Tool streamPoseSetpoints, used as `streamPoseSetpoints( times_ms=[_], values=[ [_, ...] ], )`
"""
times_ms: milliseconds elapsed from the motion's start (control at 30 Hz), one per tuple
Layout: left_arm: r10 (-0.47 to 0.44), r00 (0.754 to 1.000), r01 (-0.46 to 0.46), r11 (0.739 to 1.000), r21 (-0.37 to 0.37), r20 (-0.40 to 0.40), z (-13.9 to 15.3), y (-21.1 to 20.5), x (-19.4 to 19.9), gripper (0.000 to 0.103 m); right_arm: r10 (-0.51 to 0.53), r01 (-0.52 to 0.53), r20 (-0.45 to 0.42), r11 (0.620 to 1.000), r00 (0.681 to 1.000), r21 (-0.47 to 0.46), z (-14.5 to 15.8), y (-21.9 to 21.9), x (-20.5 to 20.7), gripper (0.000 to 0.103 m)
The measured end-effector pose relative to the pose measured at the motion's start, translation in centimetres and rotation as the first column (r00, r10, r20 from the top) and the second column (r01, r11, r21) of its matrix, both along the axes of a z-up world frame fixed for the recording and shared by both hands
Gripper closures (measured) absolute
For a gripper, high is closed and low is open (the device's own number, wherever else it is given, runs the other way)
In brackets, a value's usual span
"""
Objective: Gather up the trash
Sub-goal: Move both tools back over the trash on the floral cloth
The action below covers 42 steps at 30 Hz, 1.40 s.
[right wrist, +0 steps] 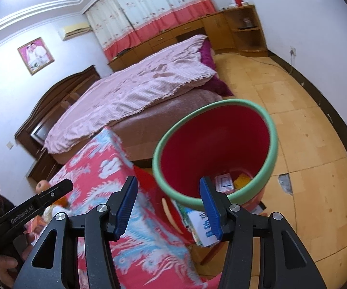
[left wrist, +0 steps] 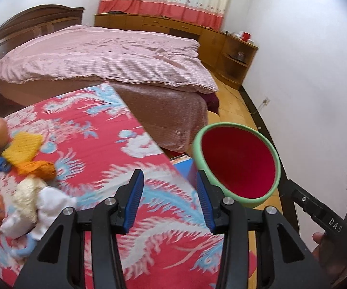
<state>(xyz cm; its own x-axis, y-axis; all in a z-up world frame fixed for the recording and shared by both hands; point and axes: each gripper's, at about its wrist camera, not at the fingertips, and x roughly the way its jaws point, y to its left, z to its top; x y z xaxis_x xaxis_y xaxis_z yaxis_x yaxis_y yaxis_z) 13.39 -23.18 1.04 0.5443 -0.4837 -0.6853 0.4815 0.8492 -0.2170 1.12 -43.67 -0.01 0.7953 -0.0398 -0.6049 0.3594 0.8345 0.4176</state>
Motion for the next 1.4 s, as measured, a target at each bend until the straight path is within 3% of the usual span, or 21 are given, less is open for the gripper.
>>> streamPoseSetpoints(
  times_ms=[567,700,767,1400],
  values=[
    [0.201,0.980,-0.201,0.979,-0.019,-0.007,0.0,10.4,-0.2,0.058,0.157,-0.157,-0.026,0.987,0.987,-0.013,0.7,6.8,1.9,0.047],
    [0.251,0.968,-0.251,0.968,-0.020,-0.005,-0.2,13.0,-0.2,0.058,0.196,-0.197,-0.038,0.980,0.980,-0.023,0.8,8.7,2.7,0.041],
    [0.280,0.960,-0.280,0.960,-0.018,-0.005,-0.3,14.3,-0.1,0.058,0.215,-0.216,-0.041,0.976,0.976,-0.017,0.8,9.5,3.2,0.037],
    [0.513,0.857,-0.513,0.858,0.004,-0.042,-2.8,24.3,2.1,0.049,0.430,-0.438,-0.112,0.897,0.896,-0.064,-0.1,18.8,10.0,0.036]
  ],
)
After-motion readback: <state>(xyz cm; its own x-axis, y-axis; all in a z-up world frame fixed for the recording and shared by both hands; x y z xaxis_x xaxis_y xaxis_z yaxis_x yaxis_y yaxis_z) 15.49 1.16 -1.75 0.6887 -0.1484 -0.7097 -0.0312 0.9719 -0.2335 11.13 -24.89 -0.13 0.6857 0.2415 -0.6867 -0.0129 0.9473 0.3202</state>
